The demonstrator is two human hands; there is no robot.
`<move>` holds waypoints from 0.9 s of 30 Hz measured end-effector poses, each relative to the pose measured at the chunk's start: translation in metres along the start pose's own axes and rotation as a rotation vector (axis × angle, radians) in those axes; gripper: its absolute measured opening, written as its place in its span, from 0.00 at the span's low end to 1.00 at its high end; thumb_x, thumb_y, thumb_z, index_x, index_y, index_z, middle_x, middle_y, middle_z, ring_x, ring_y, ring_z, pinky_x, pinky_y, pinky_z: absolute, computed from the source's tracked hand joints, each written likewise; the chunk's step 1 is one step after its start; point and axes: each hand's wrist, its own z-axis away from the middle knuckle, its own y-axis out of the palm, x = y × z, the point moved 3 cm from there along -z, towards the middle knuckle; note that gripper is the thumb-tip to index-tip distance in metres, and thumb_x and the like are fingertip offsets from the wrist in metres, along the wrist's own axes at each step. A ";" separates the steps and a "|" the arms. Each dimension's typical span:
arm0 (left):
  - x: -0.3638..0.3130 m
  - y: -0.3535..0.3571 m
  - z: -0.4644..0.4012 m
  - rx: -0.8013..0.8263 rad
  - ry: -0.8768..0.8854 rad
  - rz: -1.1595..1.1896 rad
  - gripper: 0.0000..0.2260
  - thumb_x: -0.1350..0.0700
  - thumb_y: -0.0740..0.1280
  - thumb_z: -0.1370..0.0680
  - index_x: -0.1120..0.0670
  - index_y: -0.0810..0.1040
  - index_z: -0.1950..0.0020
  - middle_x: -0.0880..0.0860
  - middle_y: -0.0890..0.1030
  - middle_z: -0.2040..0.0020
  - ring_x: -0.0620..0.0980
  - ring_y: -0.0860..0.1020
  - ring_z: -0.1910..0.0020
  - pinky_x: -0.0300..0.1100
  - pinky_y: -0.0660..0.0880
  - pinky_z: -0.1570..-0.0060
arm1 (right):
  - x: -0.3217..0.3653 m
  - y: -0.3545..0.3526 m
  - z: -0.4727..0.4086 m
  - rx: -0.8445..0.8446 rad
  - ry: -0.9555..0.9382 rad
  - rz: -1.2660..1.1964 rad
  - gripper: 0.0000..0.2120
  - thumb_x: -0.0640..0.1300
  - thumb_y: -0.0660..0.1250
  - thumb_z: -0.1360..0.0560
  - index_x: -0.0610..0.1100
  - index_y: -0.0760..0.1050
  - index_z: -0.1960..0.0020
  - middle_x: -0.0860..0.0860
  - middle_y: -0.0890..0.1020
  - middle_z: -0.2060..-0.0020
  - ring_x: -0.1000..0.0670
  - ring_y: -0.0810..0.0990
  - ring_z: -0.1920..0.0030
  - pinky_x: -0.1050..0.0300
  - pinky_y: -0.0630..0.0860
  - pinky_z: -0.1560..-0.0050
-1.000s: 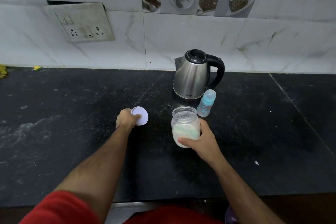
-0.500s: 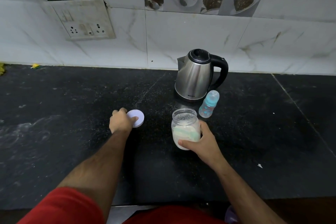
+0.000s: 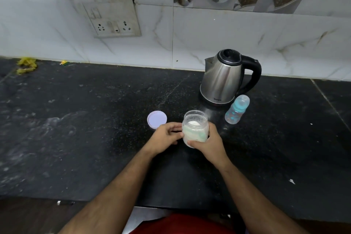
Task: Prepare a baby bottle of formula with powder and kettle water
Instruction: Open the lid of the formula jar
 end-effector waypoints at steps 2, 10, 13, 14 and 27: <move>0.002 -0.006 0.001 -0.031 -0.001 -0.003 0.15 0.62 0.70 0.22 0.52 0.78 0.36 0.46 0.83 0.42 0.40 0.82 0.51 0.36 0.78 0.56 | 0.005 0.010 -0.006 0.022 -0.010 0.048 0.39 0.51 0.81 0.45 0.52 0.71 0.37 0.58 0.81 0.46 0.54 0.80 0.44 0.64 0.76 0.50; 0.000 -0.040 -0.009 -0.195 0.013 -0.142 0.18 0.64 0.71 0.24 0.49 0.80 0.36 0.40 0.82 0.47 0.28 0.80 0.60 0.27 0.76 0.61 | 0.038 0.040 -0.045 0.132 -0.138 0.187 0.30 0.55 0.78 0.47 0.56 0.80 0.45 0.57 0.86 0.53 0.57 0.84 0.50 0.48 0.80 0.48; -0.002 -0.044 -0.015 -0.204 0.024 -0.183 0.19 0.63 0.71 0.24 0.47 0.80 0.36 0.32 0.80 0.52 0.27 0.79 0.60 0.29 0.76 0.57 | 0.040 0.043 -0.054 0.106 -0.097 0.241 0.33 0.57 0.77 0.48 0.52 0.78 0.43 0.55 0.85 0.51 0.51 0.83 0.47 0.48 0.78 0.43; -0.002 -0.045 -0.017 -0.213 0.020 -0.196 0.19 0.62 0.72 0.24 0.47 0.80 0.35 0.30 0.80 0.53 0.27 0.79 0.59 0.32 0.77 0.52 | 0.041 0.044 -0.056 0.102 -0.080 0.270 0.33 0.56 0.77 0.47 0.52 0.78 0.42 0.55 0.85 0.50 0.50 0.83 0.46 0.48 0.77 0.42; 0.011 -0.035 0.011 -0.442 0.055 -0.110 0.11 0.60 0.72 0.24 0.50 0.82 0.43 0.43 0.84 0.55 0.44 0.83 0.55 0.49 0.80 0.43 | 0.014 0.027 -0.045 0.045 0.037 0.283 0.51 0.47 0.82 0.36 0.44 0.57 0.21 0.47 0.72 0.28 0.44 0.69 0.29 0.43 0.68 0.29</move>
